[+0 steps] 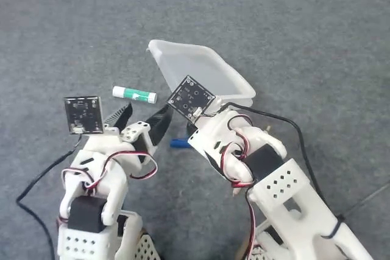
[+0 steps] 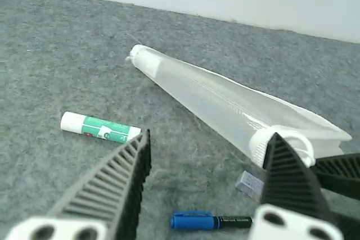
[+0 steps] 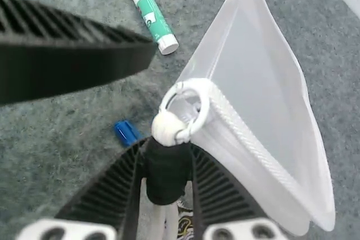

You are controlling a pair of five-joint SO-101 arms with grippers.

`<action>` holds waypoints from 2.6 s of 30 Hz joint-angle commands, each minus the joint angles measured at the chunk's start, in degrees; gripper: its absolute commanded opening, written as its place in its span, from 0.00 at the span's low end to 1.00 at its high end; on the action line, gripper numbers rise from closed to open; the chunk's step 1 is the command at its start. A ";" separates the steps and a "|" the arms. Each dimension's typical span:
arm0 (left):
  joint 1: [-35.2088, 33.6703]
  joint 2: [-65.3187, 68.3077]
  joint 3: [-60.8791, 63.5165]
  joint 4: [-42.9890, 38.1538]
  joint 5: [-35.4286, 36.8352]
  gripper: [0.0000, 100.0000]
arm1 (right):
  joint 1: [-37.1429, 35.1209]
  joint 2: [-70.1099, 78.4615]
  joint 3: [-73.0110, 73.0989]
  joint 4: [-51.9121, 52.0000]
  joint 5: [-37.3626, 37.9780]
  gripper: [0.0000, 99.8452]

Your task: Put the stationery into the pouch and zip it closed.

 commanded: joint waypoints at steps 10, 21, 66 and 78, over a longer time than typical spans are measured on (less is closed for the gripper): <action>0.35 -0.97 0.13 1.41 -0.70 0.36 | 0.57 -7.08 -0.62 -1.19 -3.60 0.01; 0.88 -0.97 0.13 1.14 -0.62 0.36 | 0.66 -14.81 1.67 -0.57 -7.21 0.01; 4.84 -0.97 -1.36 1.58 5.01 0.36 | -5.14 -17.36 5.19 1.89 -12.57 0.01; 4.31 -0.97 3.74 -4.40 7.12 0.36 | -5.05 -17.36 6.68 2.07 -12.22 0.01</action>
